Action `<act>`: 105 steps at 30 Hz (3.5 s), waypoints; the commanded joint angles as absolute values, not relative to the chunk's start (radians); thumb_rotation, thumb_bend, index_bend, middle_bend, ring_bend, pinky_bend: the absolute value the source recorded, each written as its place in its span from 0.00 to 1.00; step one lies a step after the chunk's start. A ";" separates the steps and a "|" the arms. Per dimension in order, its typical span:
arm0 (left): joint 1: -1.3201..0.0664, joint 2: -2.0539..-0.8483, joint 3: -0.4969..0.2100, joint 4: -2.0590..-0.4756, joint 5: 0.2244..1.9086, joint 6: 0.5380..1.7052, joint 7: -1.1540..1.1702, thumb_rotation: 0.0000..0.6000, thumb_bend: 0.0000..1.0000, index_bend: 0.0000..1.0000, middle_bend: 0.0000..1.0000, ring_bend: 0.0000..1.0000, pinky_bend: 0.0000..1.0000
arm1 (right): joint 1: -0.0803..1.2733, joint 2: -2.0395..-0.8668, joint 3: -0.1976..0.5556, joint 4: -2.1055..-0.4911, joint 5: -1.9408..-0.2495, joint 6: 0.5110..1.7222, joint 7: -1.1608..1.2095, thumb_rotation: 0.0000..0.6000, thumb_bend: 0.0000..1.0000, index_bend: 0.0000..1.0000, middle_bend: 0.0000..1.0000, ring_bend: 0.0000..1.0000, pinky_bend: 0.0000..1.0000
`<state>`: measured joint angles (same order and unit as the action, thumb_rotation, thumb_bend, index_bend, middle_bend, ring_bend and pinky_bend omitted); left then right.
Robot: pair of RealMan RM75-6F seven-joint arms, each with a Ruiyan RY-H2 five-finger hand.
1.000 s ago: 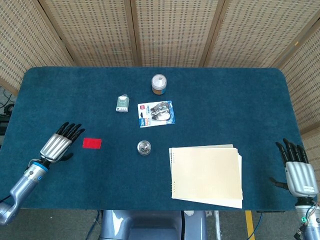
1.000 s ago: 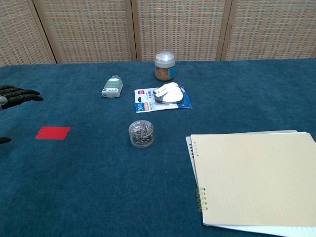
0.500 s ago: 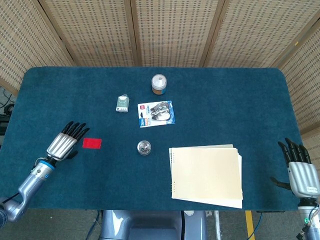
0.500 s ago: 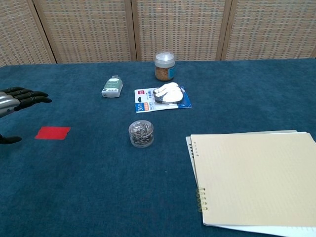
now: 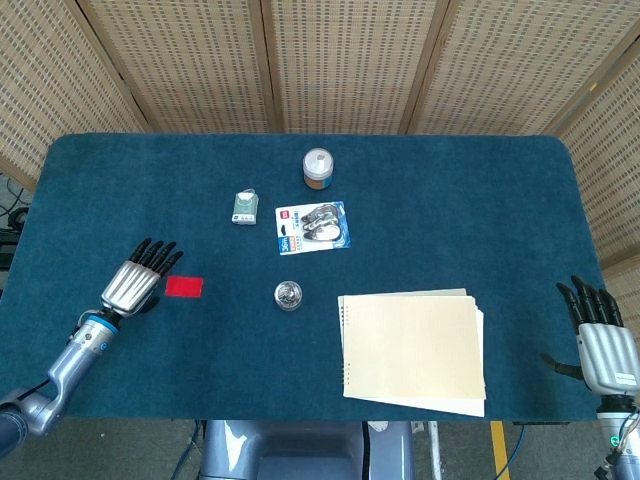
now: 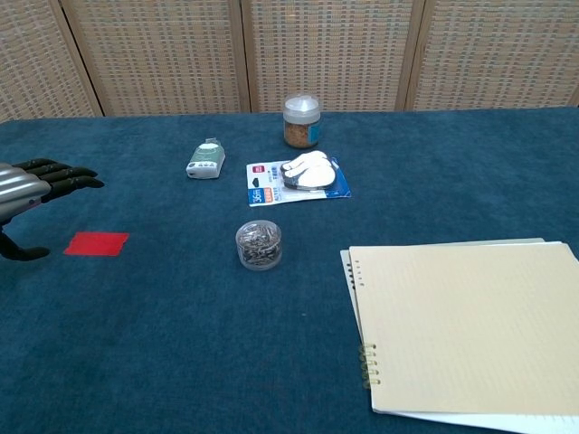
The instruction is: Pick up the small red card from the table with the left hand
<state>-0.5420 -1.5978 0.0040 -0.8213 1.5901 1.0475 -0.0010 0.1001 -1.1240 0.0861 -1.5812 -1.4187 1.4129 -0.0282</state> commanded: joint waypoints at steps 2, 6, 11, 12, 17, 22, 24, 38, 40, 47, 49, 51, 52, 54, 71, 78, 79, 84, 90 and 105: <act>-0.549 -1.604 0.001 -0.819 1.579 1.033 0.013 1.00 0.30 0.00 0.00 0.00 0.00 | 0.101 -1.123 0.087 -1.580 -1.418 1.412 -0.023 1.00 0.05 0.00 0.00 0.00 0.00; -0.555 -1.610 -0.002 -0.819 1.569 1.019 0.025 1.00 0.30 0.00 0.00 0.00 0.00 | 0.100 -1.120 0.088 -1.579 -1.419 1.413 -0.015 1.00 0.05 0.00 0.00 0.00 0.00; -0.561 -1.617 -0.001 -0.820 1.559 1.003 0.037 1.00 0.30 0.00 0.00 0.00 0.00 | 0.099 -1.119 0.088 -1.578 -1.420 1.414 -0.008 1.00 0.05 0.00 0.00 0.00 0.00; -0.562 -1.618 -0.001 -0.819 1.557 1.001 0.040 1.00 0.30 0.00 0.00 0.00 0.00 | 0.099 -1.118 0.088 -1.578 -1.420 1.414 -0.007 1.00 0.05 0.00 0.00 0.00 0.00; -0.564 -1.626 0.001 -0.816 1.550 0.992 0.052 1.00 0.30 0.00 0.00 0.00 0.00 | 0.099 -1.118 0.088 -1.576 -1.422 1.416 0.000 1.00 0.05 0.00 0.00 0.00 0.00; -0.567 -1.631 0.002 -0.813 1.544 0.987 0.059 1.00 0.30 0.00 0.00 0.00 0.00 | 0.099 -1.119 0.089 -1.573 -1.426 1.419 0.005 1.00 0.05 0.00 0.00 0.00 0.00; -0.568 -1.633 0.001 -0.811 1.541 0.986 0.061 1.00 0.30 0.00 0.00 0.00 0.00 | 0.099 -1.120 0.089 -1.572 -1.426 1.419 0.007 1.00 0.05 0.00 0.00 0.00 0.00; -0.578 -1.660 -0.018 -0.794 1.515 0.987 0.080 1.00 0.31 0.00 0.00 0.00 0.00 | 0.099 -1.119 0.088 -1.574 -1.432 1.423 0.008 1.00 0.05 0.00 0.00 0.00 0.00; -0.579 -1.663 -0.019 -0.791 1.512 0.985 0.084 1.00 0.31 0.00 0.00 0.00 0.00 | 0.098 -1.119 0.087 -1.574 -1.433 1.426 0.009 1.00 0.05 0.00 0.00 0.00 0.00; -0.584 -1.682 -0.028 -0.775 1.498 0.983 0.097 1.00 0.31 0.00 0.00 0.00 0.00 | 0.098 -1.120 0.088 -1.572 -1.434 1.426 0.010 1.00 0.05 0.00 0.00 0.00 0.00; -0.584 -1.688 -0.032 -0.771 1.494 0.988 0.099 1.00 0.31 0.00 0.00 0.00 0.00 | 0.098 -1.120 0.088 -1.572 -1.434 1.426 0.010 1.00 0.05 0.00 0.00 0.00 0.00; -0.584 -1.695 -0.038 -0.766 1.490 0.999 0.101 1.00 0.31 0.00 0.00 0.00 0.00 | 0.098 -1.120 0.087 -1.572 -1.434 1.426 0.009 1.00 0.05 0.00 0.00 0.00 0.00; -0.583 -1.700 -0.042 -0.761 1.487 1.005 0.102 1.00 0.31 0.00 0.00 0.00 0.00 | 0.098 -1.120 0.087 -1.572 -1.434 1.425 0.008 1.00 0.05 0.00 0.00 0.00 0.00; -0.584 -1.706 -0.045 -0.754 1.485 1.010 0.105 1.00 0.31 0.00 0.00 0.00 0.00 | 0.098 -1.120 0.086 -1.573 -1.435 1.425 0.007 1.00 0.05 0.00 0.00 0.00 0.00; -0.591 -1.732 -0.078 -0.743 1.464 1.057 0.120 1.00 0.32 0.00 0.00 0.00 0.00 | 0.098 -1.120 0.085 -1.572 -1.437 1.426 0.007 1.00 0.05 0.00 0.00 0.00 0.00; -0.582 -1.732 -0.090 -0.742 1.445 1.073 0.129 1.00 0.33 0.00 0.00 0.00 0.00 | 0.098 -1.120 0.085 -1.575 -1.434 1.424 0.004 1.00 0.05 0.00 0.00 0.00 0.00; -0.581 -1.731 -0.090 -0.743 1.445 1.074 0.130 1.00 0.34 0.00 0.00 0.00 0.00 | 0.098 -1.120 0.085 -1.575 -1.435 1.424 0.003 1.00 0.05 0.00 0.00 0.00 0.00; -0.576 -1.722 -0.085 -0.753 1.446 1.081 0.132 1.00 0.34 0.00 0.00 0.00 0.00 | 0.097 -1.120 0.085 -1.576 -1.435 1.426 0.002 1.00 0.05 0.00 0.00 0.00 0.00; -0.566 -1.723 -0.090 -0.774 1.444 1.108 0.114 1.00 0.35 0.00 0.00 0.00 0.00 | 0.098 -1.119 0.085 -1.576 -1.435 1.425 0.002 1.00 0.05 0.00 0.00 0.00 0.00; -0.520 -1.517 -0.023 -1.112 1.472 1.093 0.078 1.00 0.33 0.33 0.00 0.00 0.00 | 0.097 -1.119 0.085 -1.577 -1.436 1.428 0.003 1.00 0.05 0.00 0.00 0.00 0.00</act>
